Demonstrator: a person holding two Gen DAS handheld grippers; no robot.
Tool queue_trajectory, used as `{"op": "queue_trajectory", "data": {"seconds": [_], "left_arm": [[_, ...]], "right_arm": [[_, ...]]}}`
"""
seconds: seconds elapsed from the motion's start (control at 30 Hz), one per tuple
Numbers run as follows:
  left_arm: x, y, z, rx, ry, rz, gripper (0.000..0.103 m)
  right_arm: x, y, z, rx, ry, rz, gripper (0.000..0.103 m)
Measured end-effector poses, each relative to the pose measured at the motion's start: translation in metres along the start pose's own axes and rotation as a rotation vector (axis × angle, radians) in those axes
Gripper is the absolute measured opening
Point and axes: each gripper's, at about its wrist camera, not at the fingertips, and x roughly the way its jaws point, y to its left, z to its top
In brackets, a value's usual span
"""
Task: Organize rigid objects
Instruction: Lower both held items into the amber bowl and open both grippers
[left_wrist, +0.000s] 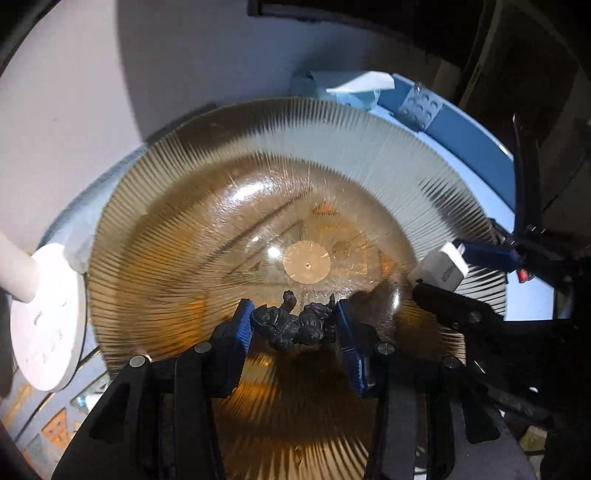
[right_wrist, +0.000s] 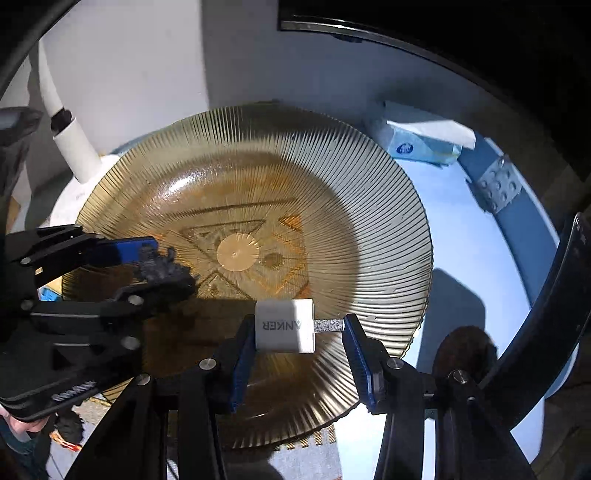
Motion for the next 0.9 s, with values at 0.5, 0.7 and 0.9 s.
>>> {"op": "queue_trajectory", "data": {"seconds": [0.5,0.7,0.9], "left_arm": [[-0.018,0.005,0.001,-0.031,-0.021,0.000,0.063],[-0.100,0.023,-0.015,-0.080,-0.182,-0.026,0.064],[-0.197,0.043,-0.065,-0.124,-0.337,0.046,0.064]], "right_arm": [[-0.021,-0.013,0.006,0.022,-0.041,0.010,0.061],[-0.083,-0.022,-0.001,0.094,-0.163,0.048,0.062],[-0.140,-0.003,-0.023,0.108,-0.248,0.165,0.063]]}}
